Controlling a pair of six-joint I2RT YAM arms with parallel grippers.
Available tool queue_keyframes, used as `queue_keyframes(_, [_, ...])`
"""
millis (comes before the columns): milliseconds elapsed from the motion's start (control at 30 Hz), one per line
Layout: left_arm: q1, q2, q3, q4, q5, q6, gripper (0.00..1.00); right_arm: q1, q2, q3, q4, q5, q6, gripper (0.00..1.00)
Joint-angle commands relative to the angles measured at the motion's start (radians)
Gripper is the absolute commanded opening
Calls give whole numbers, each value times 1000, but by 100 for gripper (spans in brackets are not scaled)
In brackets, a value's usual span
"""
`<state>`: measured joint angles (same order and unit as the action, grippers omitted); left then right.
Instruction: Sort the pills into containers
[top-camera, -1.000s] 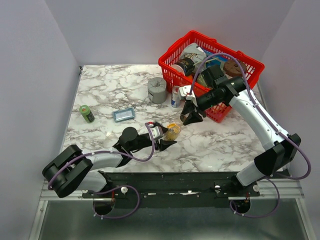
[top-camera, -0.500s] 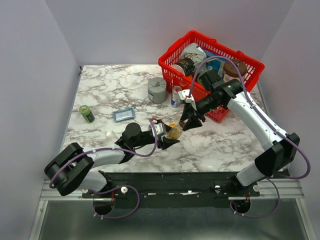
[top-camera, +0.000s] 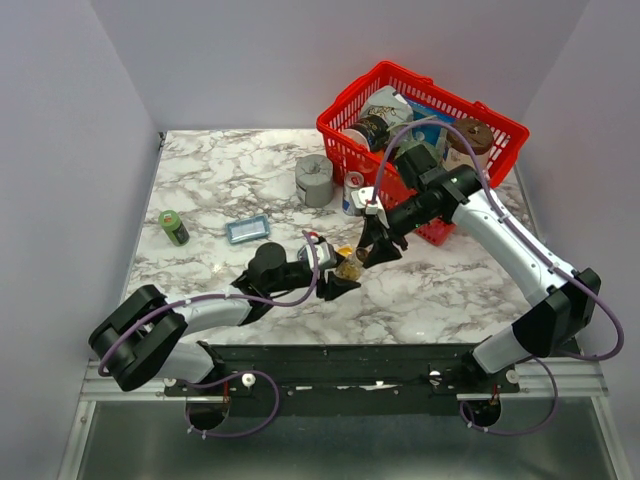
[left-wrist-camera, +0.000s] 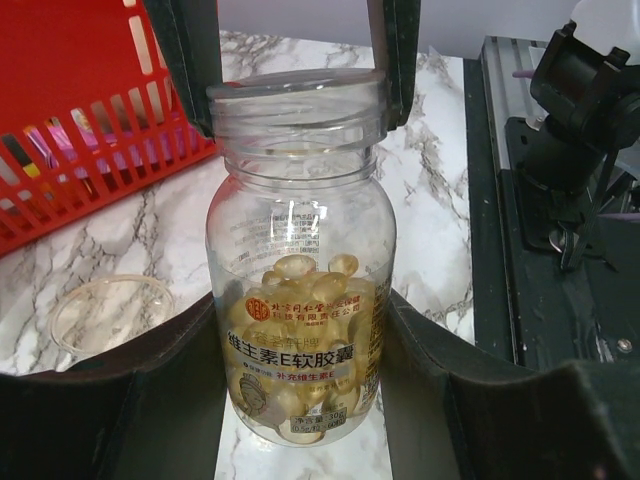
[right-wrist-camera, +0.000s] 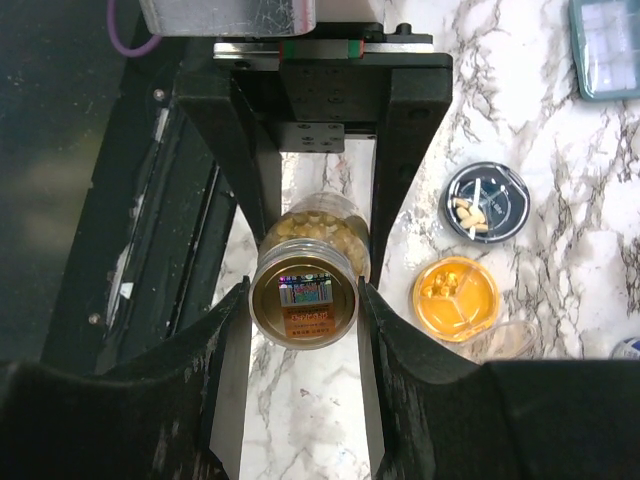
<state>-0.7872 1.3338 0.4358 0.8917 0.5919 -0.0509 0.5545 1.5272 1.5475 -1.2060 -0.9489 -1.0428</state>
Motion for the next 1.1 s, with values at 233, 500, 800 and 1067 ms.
queue_keyframes(233, [8,-80,54,-89,-4,-89,0,70,-44,-32,79,148,93,27])
queue_keyframes(500, [8,-163,43,-128,-38,-72,0,90,-25,-56,126,127,314,38])
queue_keyframes(800, [8,-186,24,-132,-52,-72,0,90,-38,-75,203,141,581,45])
queue_keyframes(1067, [9,-165,-17,-126,-32,-79,0,90,-82,14,177,88,589,72])
